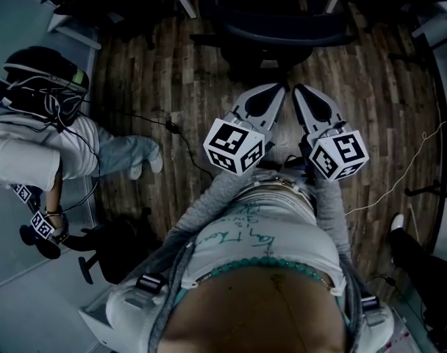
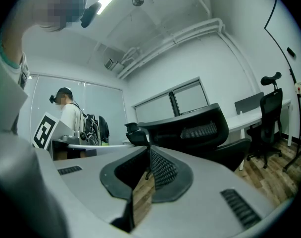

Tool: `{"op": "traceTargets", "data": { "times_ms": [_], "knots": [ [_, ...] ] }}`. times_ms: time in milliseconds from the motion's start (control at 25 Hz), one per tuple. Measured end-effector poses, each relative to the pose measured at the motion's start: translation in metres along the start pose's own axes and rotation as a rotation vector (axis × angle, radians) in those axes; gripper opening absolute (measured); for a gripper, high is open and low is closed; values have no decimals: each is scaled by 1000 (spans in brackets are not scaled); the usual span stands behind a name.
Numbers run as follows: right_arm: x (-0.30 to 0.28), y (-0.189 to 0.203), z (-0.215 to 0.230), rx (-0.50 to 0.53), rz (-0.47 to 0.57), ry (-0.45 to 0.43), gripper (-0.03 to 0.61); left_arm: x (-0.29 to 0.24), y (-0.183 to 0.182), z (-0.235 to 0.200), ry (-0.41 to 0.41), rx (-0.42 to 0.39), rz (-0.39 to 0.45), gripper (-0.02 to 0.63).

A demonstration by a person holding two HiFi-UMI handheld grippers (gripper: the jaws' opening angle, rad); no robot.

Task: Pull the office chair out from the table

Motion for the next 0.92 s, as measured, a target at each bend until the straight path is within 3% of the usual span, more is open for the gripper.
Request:
{"op": "traceTargets", "data": {
  "times_ms": [920],
  "knots": [
    [-1, 1, 1, -9, -13, -46, 32, -4, 1, 2, -28, 5, -1, 11]
  ]
}}
Point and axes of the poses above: the fingertips, and each gripper's own axes: x backward along the fingers, z to its right, y out of its underside, the point moved 2 cm from there along x, backward along the fingers, and after that the axes turned 6 degrees about x, right-handed, at the moved point
